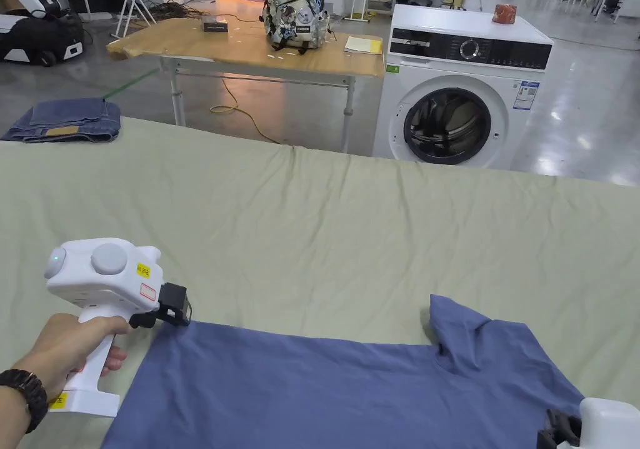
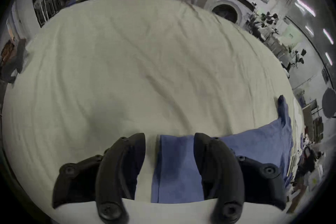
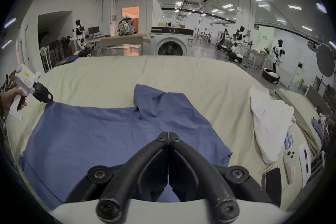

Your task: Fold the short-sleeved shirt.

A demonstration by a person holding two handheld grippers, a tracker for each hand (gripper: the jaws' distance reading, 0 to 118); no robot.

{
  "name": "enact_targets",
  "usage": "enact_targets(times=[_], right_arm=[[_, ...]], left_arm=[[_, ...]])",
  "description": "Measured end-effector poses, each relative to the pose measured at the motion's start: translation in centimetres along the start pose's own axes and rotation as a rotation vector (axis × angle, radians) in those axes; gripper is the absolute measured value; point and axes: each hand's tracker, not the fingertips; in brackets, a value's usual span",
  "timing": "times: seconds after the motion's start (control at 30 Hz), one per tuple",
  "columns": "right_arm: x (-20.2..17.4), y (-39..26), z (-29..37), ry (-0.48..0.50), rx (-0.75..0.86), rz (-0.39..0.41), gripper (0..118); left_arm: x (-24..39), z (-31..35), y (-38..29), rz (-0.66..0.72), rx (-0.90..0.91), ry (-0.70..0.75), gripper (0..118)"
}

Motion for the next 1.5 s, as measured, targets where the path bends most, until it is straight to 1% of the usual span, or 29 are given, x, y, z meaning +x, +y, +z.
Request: enact_targets(times=[0.07, 0.17, 0.2, 0.23, 0.27, 0.3, 0.33, 0.43, 0.47, 0.5, 0.53, 0.57, 0.6, 0.73, 0.8, 0.87, 0.97, 1.0, 1.03, 1.1, 1.13, 1.17, 1.2, 1.23, 1.3, 1.33, 1.37, 1.43, 1.5], right_arm=[[0.4, -0.3, -0.2, -0.01, -0.015, -0.006, 0], [0.0, -0.1, 0.3, -0.025, -0.031, -0.012, 0], [0.2, -0.1, 0.2, -0.031, -0.034, -0.015, 0], [0.5, 0.0, 0.1, -0.036, -0.039, -0.021, 0], [1.2, 0.2, -0.3, -0.04, -0.041, -0.03, 0], [1.7, 0.6, -0.7, -0.043, -0.043, -0.036, 0], [2.2, 1.2, -1.2, -0.047, -0.046, -0.042, 0], [4.5, 3.4, -3.9, -0.043, -0.098, -0.045, 0], [5.1, 4.1, -4.9, -0.047, -0.13, -0.038, 7], [5.9, 5.0, -6.2, -0.043, -0.146, -0.04, 23], [6.4, 6.0, -7.6, -0.032, -0.185, -0.03, 49], [6.9, 6.7, -9.0, -0.011, -0.226, -0.016, 64], [7.4, 7.2, -10.5, 0.003, -0.256, -0.024, 69], [8.0, 7.9, -15.9, -0.005, -0.387, 0.039, 69], [8.0, 7.9, -17.5, 0.022, -0.427, 0.031, 69], [8.1, 7.9, -18.9, 0.016, -0.459, 0.034, 69], [7.9, 7.4, -20.1, 0.048, -0.585, 0.001, 69], [7.6, 7.4, -20.1, 0.038, -0.561, 0.007, 68], [7.4, 7.6, -20.0, 0.04, -0.554, 0.008, 66], [7.2, 7.8, -19.6, 0.031, -0.561, -0.014, 58], [6.8, 7.9, -19.3, 0.03, -0.551, -0.01, 42], [6.5, 8.0, -19.1, 0.007, -0.527, 0.007, 20], [7.8, 7.8, -21.0, -0.013, -0.515, 0.025, 0], [8.0, 7.5, -21.4, -0.002, -0.515, 0.023, 0], [8.0, 7.2, -21.0, 0.003, -0.496, 0.033, 0], [7.8, 7.6, -19.0, 0.003, -0.447, 0.022, 0], [7.9, 7.8, -18.0, 0.007, -0.419, -0.015, 0], [8.3, 8.3, -16.0, 0.033, -0.351, -0.072, 0], [7.5, 9.7, -15.8, 0.047, -0.294, -0.082, 0]], left_arm=[[1.0, -1.2, -0.2, -0.024, -0.038, 0.069, 55], [3.3, -1.2, -1.2, -0.082, -0.009, 0.14, 54], [3.7, -1.1, -1.3, -0.129, 0.028, 0.169, 49], [4.6, -1.2, -1.8, -0.195, 0.042, 0.194, 38], [5.3, -1.2, -2.4, -0.238, 0.05, 0.209, 24], [5.9, -1.2, -2.8, -0.261, 0.052, 0.197, 7], [5.5, -1.4, -2.6, -0.269, 0.047, 0.143, 0], [5.3, -0.8, -3.1, -0.26, 0.081, 0.169, 0], [4.8, -0.5, -2.8, -0.25, 0.095, 0.171, 0], [4.5, 0.0, -2.8, -0.224, 0.119, 0.148, 0], [4.3, 0.6, -2.9, -0.21, 0.143, 0.144, 0], [4.2, 1.1, -2.9, -0.203, 0.143, 0.138, 0], [4.2, 1.6, -2.9, -0.2, 0.161, 0.124, 0], [4.4, 3.3, -3.0, -0.206, 0.196, 0.109, 0], [4.5, 3.9, -3.0, -0.209, 0.205, 0.115, 0], [3.8, 2.7, -2.3, -0.209, 0.215, 0.11, 0], [4.5, 2.4, -4.1, -0.211, 0.212, 0.117, 0], [3.2, 2.3, -2.3, -0.211, 0.21, 0.119, 0], [2.8, 2.3, -2.6, -0.21, 0.211, 0.12, 0], [2.1, 2.7, -4.1, -0.211, 0.213, 0.121, 0], [2.6, 2.6, -3.2, -0.213, 0.212, 0.123, 0], [2.4, 2.6, -3.2, -0.214, 0.215, 0.125, 0], [1.9, 2.7, -3.3, -0.212, 0.216, 0.124, 0], [1.4, 2.8, -3.5, -0.21, 0.219, 0.124, 0], [4.5, 3.3, -4.7, -0.205, 0.227, 0.121, 0], [5.0, 3.8, -5.8, -0.2, 0.233, 0.119, 0], [5.5, 4.6, -7.2, -0.198, 0.239, 0.116, 0], [5.1, 4.8, -4.3, -0.202, 0.267, 0.107, 0], [5.8, 6.5, -5.1, -0.209, 0.296, 0.094, 0]])
